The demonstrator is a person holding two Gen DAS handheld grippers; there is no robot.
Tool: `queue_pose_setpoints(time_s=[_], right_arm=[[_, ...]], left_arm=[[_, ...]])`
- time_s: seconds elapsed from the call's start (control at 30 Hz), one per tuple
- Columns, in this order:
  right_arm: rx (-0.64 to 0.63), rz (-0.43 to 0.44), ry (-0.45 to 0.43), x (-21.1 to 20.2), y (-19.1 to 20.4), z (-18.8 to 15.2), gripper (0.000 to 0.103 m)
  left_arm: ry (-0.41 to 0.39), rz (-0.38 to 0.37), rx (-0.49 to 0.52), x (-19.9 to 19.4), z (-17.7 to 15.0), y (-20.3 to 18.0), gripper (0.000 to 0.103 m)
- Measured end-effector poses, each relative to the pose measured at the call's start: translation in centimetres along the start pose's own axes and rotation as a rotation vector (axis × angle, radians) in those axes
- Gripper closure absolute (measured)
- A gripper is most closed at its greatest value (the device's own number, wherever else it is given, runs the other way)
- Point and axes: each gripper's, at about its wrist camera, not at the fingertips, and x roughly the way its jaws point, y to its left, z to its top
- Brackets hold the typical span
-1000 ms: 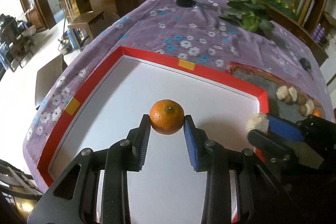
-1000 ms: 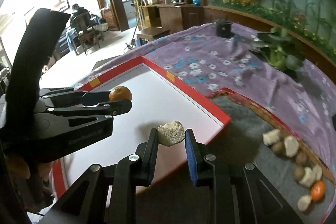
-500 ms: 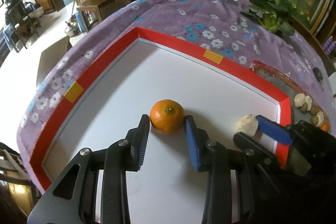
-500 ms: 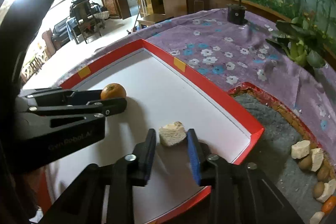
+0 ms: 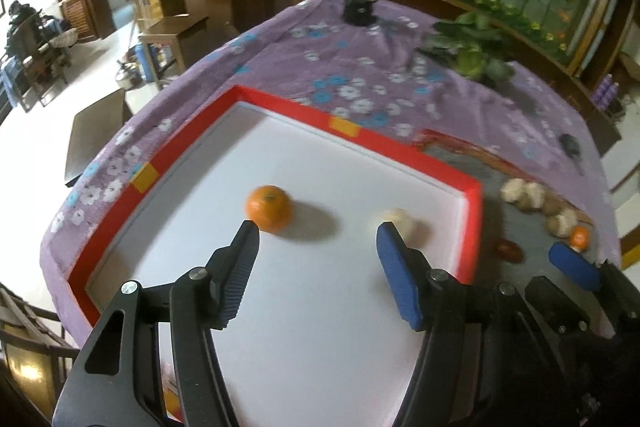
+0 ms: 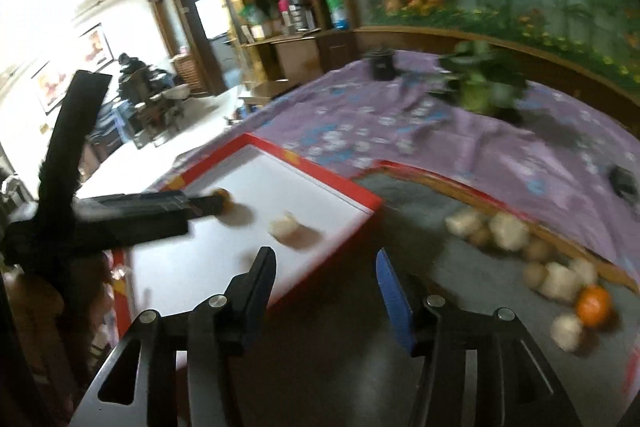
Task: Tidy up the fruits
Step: 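Move both grippers back over the felt mat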
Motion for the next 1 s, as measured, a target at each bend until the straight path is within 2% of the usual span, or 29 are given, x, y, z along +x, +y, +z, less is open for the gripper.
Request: queue_pose_setpoints(time_s=[0.13,0.23,0.4,0.57,0.67,0.77,1.0], right_arm=[[0.024,-0.107,0.013,-3.0,-3.1,-2.8,0.048],[0.071,-0.147,0.023,-4.2,-5.3,-4.5,0.048],[0.133,-0.167,0.014,-6.0,-8.0,-6.3,0.048],[0.152,-0.195,-0.001,-7.2,-9.6,-7.3,0.048],[0.177,-0.19,-0.011,-7.5,-10.5,-7.7,0.048],[0.192,-0.191,-0.014,-7.4,-11.2,-7.9,0.047],[0.222,-0.181,0.0,-6.5,-12.8,-8.1,0.047]], left_arm=[[-0.013,-0.053,0.054,-1.4,-0.6,-3.0,0.041],[-0.001,-0.085,0.101,-1.7,-1.2,-5.7,0.041],[0.007,-0.13,0.221,-1.3,-2.3,-10.5,0.041],[0.045,-0.168,0.34,1.0,-2.6,-14.1,0.042],[0.072,-0.156,0.355,2.9,-2.6,-15.2,0.042],[0.088,-0.177,0.351,4.2,-2.5,-15.6,0.042],[0.103,-0.173,0.431,5.9,-2.4,-16.9,0.042]])
